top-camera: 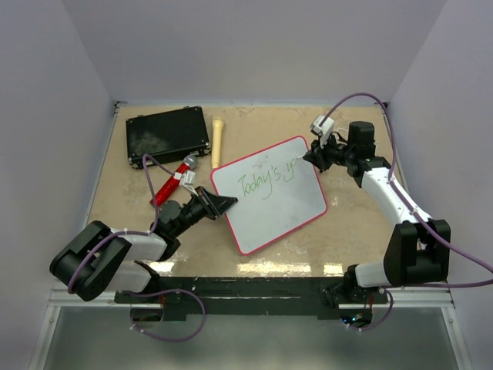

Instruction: Write a sentence on the whiteboard

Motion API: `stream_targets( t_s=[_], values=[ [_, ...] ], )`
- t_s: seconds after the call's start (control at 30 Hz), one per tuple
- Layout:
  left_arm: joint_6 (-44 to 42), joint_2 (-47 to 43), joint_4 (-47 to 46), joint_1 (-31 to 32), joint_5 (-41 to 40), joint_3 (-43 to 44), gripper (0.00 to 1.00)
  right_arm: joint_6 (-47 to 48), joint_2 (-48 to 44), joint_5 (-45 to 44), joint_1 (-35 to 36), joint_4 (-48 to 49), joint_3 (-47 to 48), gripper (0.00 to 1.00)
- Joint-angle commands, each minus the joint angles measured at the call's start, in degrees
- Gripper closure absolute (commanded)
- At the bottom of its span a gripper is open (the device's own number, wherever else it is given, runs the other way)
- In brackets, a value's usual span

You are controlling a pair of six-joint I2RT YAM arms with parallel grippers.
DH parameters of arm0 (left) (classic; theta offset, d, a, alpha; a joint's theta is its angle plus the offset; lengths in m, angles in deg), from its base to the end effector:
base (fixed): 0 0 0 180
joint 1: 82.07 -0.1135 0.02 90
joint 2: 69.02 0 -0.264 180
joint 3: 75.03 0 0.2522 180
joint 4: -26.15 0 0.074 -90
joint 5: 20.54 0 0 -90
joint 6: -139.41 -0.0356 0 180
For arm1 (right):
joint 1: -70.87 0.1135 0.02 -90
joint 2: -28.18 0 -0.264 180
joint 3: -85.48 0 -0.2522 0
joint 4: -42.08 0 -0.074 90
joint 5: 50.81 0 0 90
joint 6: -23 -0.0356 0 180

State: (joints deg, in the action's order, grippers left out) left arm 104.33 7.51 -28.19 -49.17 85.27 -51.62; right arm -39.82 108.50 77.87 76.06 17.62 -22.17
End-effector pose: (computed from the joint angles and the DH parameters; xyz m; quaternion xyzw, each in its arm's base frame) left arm 0.1778 -0.1266 0.1708 -0.0359 0.6989 -0.5602 0.4432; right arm 0.3080 0.0503 0.2842 -0.3837 0.7497 0.1983 0.5014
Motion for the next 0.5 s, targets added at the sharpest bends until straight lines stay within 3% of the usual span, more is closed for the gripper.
stream_targets(
  t_s=[0.0, 0.47],
  values=[
    [-3.76, 0.2, -4.77, 0.32, 1.94, 1.16, 1.0, 0.42, 0.02, 0.87, -0.09, 0.86, 0.56, 1.0],
    [-3.68, 0.2, -4.77, 0.32, 1.68, 1.07, 1.0, 2.88, -0.07, 0.96, -0.09, -3.01, 0.48, 1.0]
  ],
)
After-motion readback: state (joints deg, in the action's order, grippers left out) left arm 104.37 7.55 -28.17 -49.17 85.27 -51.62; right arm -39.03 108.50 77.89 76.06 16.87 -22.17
